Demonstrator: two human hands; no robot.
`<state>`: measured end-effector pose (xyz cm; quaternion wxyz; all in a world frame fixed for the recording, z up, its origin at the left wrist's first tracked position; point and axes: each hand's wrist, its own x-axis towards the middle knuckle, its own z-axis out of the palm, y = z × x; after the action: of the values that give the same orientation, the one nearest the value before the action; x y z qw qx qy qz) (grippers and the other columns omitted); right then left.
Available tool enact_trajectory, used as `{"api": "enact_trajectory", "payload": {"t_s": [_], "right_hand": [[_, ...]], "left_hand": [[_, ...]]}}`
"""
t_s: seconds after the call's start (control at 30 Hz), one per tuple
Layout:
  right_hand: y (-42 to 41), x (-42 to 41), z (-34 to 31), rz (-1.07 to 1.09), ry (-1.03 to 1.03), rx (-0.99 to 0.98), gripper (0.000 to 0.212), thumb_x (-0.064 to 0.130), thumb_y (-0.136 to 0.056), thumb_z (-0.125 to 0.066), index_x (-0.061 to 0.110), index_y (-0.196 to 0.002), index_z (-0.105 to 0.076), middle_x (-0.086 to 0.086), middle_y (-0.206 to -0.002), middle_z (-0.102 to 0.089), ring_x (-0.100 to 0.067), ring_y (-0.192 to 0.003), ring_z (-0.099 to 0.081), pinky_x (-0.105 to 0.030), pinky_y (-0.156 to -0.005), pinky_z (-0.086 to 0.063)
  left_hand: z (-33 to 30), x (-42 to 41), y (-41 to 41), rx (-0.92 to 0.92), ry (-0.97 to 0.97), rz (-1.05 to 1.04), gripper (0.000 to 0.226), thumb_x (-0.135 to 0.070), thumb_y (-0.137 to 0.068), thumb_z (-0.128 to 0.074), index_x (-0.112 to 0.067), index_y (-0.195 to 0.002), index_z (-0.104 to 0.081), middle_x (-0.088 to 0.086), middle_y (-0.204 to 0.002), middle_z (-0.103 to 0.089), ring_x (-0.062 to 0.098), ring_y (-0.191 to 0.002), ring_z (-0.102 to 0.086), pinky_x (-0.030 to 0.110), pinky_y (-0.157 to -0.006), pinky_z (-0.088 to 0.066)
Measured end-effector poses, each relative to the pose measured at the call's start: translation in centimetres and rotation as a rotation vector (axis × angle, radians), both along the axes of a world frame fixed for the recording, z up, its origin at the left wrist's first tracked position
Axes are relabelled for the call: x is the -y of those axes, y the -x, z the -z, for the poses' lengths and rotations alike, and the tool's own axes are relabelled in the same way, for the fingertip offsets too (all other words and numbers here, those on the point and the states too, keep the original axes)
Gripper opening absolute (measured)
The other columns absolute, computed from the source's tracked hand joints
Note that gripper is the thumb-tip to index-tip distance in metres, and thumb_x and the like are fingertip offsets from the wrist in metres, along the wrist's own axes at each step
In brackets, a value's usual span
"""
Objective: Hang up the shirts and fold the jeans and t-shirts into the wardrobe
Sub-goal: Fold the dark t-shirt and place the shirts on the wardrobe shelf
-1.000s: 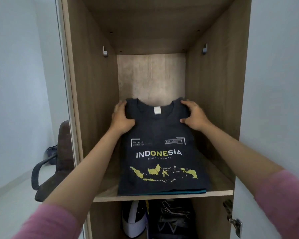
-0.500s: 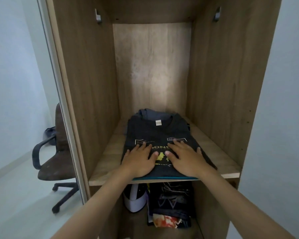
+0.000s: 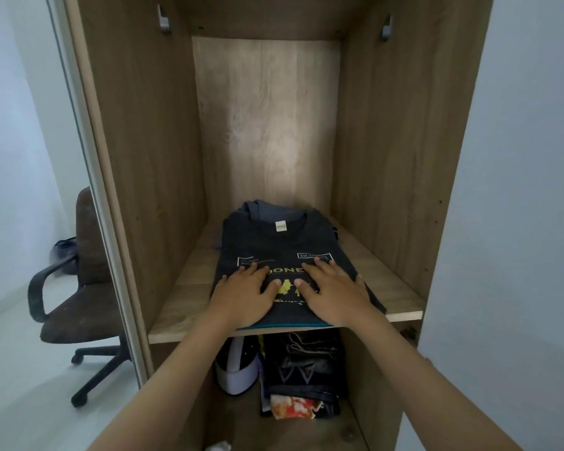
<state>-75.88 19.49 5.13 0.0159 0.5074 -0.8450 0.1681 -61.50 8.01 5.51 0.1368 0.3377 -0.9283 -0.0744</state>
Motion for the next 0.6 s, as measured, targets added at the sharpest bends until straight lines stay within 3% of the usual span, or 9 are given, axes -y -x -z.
{"api": "enact_trajectory", "payload": {"t_s": [0.13, 0.37, 0.5, 0.6], "right_hand": [[-0.3, -1.7, 0.5, -0.048, 0.14, -0.019, 0.052, 0.051, -0.098, -0.03, 0.032, -0.146, -0.031, 0.003, -0.157, -0.022, -0.02, -0.145, -0.017, -0.054, -0.115, -0.013], [-1.5, -9.6, 2.6, -0.157, 0.179, 0.024, 0.055, 0.047, -0.099, -0.035, 0.027, -0.149, -0.026, 0.005, -0.159, -0.017, -0.015, -0.147, -0.01, -0.051, -0.116, -0.019], [-3.9, -17.7, 2.5, -0.163, 0.235, 0.098, 0.051, 0.047, -0.098, -0.038, 0.024, -0.143, -0.038, 0.004, -0.153, -0.033, -0.015, -0.142, -0.028, -0.048, -0.114, -0.025], [-5.4, -25.0, 2.1, -0.163, 0.355, 0.119, 0.049, 0.044, -0.097, -0.044, 0.023, -0.141, -0.043, 0.005, -0.148, -0.041, -0.012, -0.136, -0.036, -0.029, -0.11, -0.031]], "left_hand": [[0.2, -2.0, -1.5, -0.178, 0.075, 0.001, 0.057, -0.048, -0.092, -0.025, -0.019, -0.134, -0.05, 0.006, -0.139, -0.051, 0.026, -0.126, -0.048, 0.039, -0.101, -0.041], [2.1, -9.0, -5.1, -0.103, 0.08, -0.111, 0.056, -0.046, -0.098, -0.031, -0.018, -0.147, -0.031, 0.01, -0.156, -0.022, 0.031, -0.145, -0.017, 0.048, -0.115, -0.021], [2.7, -17.0, -5.9, -0.241, -0.117, -0.037, 0.053, -0.041, -0.098, -0.041, -0.016, -0.143, -0.033, 0.01, -0.149, -0.036, 0.027, -0.137, -0.033, 0.038, -0.107, -0.035], [3.5, -24.3, -5.7, -0.346, -0.149, 0.07, 0.06, -0.04, -0.095, -0.047, -0.019, -0.147, -0.026, 0.004, -0.146, -0.039, 0.019, -0.133, -0.039, 0.033, -0.107, -0.037]]}}
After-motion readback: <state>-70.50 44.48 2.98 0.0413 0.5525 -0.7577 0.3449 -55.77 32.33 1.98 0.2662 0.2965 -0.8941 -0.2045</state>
